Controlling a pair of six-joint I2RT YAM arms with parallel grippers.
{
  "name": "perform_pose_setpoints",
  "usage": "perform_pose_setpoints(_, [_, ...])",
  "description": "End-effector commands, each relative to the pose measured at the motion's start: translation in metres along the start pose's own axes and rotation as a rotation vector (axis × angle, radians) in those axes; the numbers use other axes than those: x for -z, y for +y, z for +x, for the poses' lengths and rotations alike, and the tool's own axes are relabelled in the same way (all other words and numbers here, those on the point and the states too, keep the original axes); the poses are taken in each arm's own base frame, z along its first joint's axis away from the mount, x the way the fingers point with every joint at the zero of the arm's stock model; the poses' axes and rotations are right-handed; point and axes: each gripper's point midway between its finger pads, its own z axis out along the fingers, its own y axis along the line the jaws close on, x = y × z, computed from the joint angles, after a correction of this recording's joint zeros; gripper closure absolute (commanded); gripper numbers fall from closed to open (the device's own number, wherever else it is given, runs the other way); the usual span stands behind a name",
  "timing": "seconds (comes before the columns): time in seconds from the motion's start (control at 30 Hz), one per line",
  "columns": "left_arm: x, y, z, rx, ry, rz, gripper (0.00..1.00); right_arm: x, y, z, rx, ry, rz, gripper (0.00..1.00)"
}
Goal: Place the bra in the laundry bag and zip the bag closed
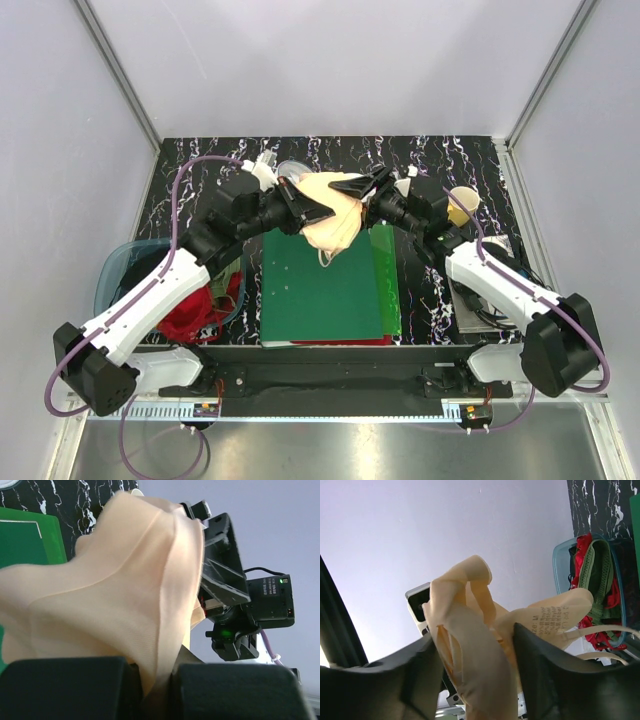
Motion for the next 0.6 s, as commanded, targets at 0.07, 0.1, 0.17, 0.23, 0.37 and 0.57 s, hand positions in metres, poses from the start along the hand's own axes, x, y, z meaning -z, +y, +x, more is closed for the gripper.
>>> perform_pose_setpoints(0.07, [0.007, -0.024, -0.006, -0.018, -0.045, 0.091, 1.00, -0.003, 0.026, 0.002, 0.036, 0.003, -0.102, 0.67])
perform_pose_setpoints(0.1, [0.008, -0.024, -0.005, -0.022, -0.041, 0.090, 0.98, -0.003, 0.028, 0.004, 0.051, 0.014, -0.112, 0.86])
perform_pose_setpoints(0.17, [0.008, -0.020, -0.001, -0.032, -0.025, 0.080, 0.87, -0.005, 0.027, 0.008, 0.089, 0.055, -0.113, 1.00])
perform_pose_setpoints(0.23, [0.014, -0.017, 0.003, -0.076, -0.002, 0.059, 0.60, -0.005, 0.023, 0.011, 0.135, 0.083, -0.111, 1.00])
perform_pose_setpoints(0.37, [0.036, -0.009, 0.005, -0.184, 0.016, 0.011, 0.22, 0.013, 0.013, 0.009, 0.264, 0.173, -0.097, 1.00])
perform_pose_setpoints(0.57, [0.073, 0.022, 0.002, -0.253, 0.062, -0.061, 0.01, 0.040, -0.003, 0.007, 0.350, 0.342, -0.045, 1.00])
